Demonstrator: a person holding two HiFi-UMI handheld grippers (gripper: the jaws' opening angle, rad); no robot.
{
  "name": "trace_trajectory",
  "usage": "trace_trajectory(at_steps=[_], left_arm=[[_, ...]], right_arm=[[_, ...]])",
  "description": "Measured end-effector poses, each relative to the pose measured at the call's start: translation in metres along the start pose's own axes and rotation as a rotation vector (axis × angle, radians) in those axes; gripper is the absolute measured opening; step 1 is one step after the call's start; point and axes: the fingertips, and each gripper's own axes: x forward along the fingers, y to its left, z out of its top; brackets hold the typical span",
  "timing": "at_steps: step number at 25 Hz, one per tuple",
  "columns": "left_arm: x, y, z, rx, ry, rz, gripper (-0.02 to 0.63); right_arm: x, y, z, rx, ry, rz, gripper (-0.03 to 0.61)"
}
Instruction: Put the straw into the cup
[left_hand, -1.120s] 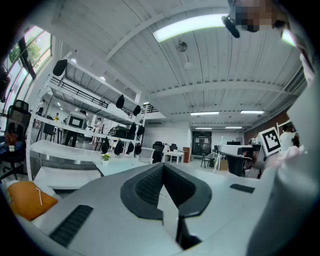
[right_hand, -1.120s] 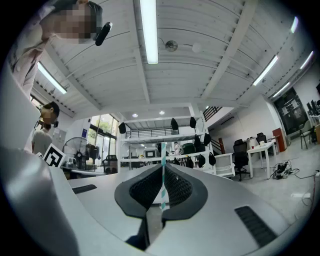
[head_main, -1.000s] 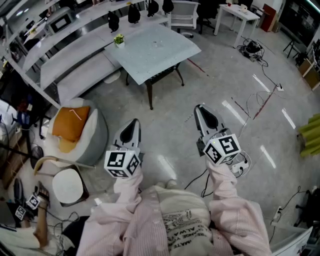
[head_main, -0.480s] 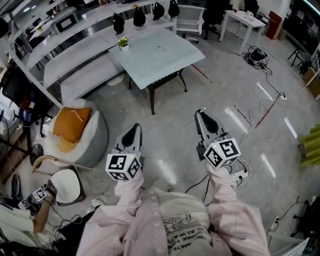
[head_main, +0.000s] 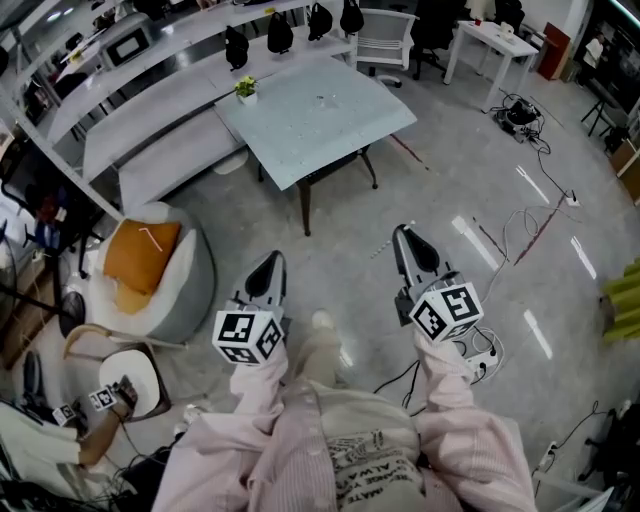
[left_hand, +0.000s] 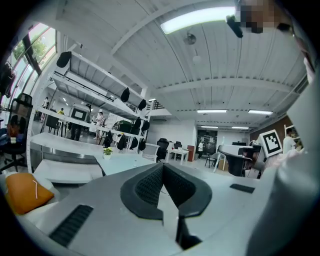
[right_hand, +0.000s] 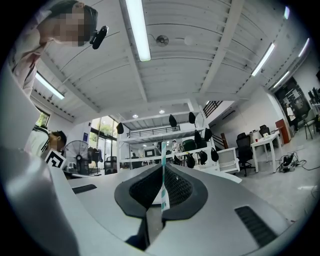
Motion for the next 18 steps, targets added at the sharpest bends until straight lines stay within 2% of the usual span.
trace_trajectory(at_steps=[6,18], left_arm=[[0.065,0.023,0.003,-0.014,0.015,-0.024,0.000],[0.192,0.100,0.021,-0.035,0.047,-0.031,0.000]], right_arm=[[0.055,-0.040,-0.006,0.021,0.010,-0.013,0.009],[0.186,-0.105,-0.015,0.037,0.031,-0.041,0.009]])
